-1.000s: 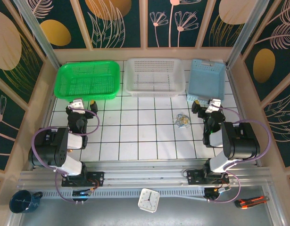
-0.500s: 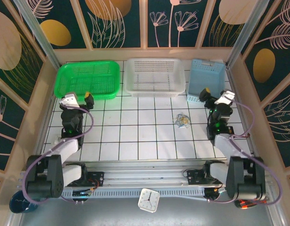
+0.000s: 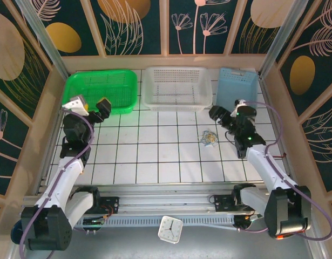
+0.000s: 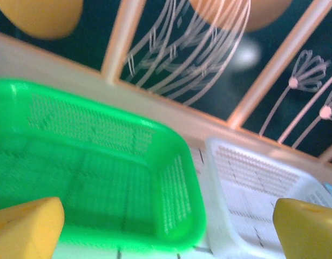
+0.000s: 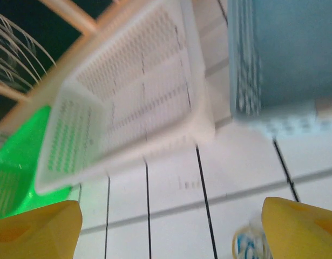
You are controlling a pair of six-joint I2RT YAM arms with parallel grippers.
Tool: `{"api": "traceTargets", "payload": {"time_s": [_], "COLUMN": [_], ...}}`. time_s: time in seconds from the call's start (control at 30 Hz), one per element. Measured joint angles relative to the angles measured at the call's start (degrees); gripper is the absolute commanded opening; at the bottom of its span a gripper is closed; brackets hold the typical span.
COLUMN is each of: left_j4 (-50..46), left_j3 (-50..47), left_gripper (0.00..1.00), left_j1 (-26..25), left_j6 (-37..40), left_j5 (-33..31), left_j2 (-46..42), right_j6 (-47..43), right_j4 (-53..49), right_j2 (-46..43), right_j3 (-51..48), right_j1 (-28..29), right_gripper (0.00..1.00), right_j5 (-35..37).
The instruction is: Untangle the cables
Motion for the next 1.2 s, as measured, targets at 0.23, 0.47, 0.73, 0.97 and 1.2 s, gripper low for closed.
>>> {"api": "traceTargets", "payload": {"time_s": [0.23, 0.47, 0.73, 0.97, 1.2], "left_j4": [-6.0, -7.5, -7.3, -6.0, -5.6], "left_j3": [-1.2, -1.0, -1.0, -1.1, -2.7], "left_gripper": [0.99, 0.99, 0.99, 0.99, 0.99], "left_j1": [-17.0, -23.3, -23.3, -23.3, -23.3], "left_j6": [-7.1, -8.7, -8.7, -10.0, -11.8], "left_j5": [-2.6, -5.6, -7.5, -7.9, -8.3], "left_j2": [0.4, 4.6, 4.4, 2.6, -0.9], "right_j6": [4.5, 9.6, 14.0, 14.3, 11.5], "right_j4": [-4.3, -3.1, 2.7, 5.4, 0.0], "right_j2": [4.8, 10.5, 26.7, 32.9, 27.0], "right_j3": [-4.3, -4.9, 5.6, 19.4, 19.7], "right_j1": [4.3, 11.4, 26.4, 37.9, 34.0], "right_gripper": [0.91, 0.91, 0.87, 0.85, 0.85], "right_j5": [4.7, 7.5, 5.7, 3.0, 5.2]}}
